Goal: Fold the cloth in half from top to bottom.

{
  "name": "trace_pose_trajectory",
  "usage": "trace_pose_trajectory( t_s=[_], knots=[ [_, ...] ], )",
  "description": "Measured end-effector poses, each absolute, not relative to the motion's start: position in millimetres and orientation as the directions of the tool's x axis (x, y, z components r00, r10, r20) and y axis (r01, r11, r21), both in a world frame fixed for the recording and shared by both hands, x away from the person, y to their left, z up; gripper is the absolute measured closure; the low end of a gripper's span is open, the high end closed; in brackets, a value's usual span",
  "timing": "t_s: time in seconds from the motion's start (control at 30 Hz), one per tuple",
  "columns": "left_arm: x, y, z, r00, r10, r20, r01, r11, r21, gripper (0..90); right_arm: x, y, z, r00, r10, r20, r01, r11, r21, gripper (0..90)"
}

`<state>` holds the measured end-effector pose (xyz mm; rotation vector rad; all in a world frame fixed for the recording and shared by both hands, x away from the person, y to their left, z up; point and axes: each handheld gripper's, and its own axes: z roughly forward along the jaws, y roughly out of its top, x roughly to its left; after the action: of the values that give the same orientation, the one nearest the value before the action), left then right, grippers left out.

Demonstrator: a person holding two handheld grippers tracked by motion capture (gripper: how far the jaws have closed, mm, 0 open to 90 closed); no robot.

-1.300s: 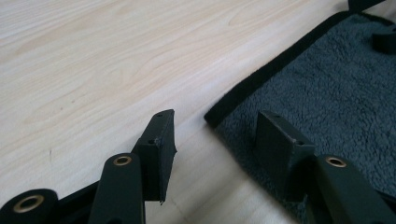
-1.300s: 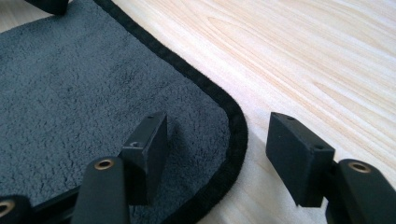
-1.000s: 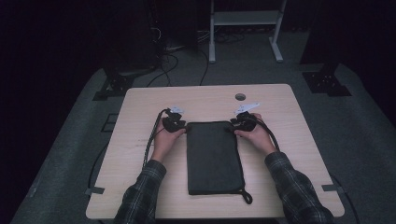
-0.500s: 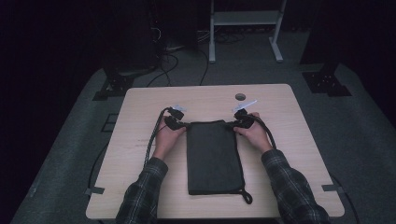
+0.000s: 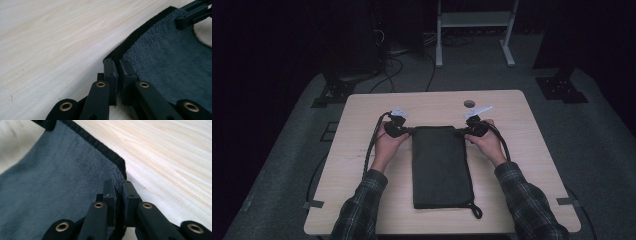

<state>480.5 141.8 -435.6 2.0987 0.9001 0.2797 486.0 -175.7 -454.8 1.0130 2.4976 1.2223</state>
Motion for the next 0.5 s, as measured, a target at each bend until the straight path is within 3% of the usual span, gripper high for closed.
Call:
trace_pose_trajectory(
  t_s=[0.5],
  knots=[
    [431.7,147.9,-420.7,0.791,0.603,-0.105,0.434,-0.43,0.792,85.5,437.8,-188.5,-441.4,-0.807,0.572,0.143,0.442,0.427,0.789,82.3]
  ],
)
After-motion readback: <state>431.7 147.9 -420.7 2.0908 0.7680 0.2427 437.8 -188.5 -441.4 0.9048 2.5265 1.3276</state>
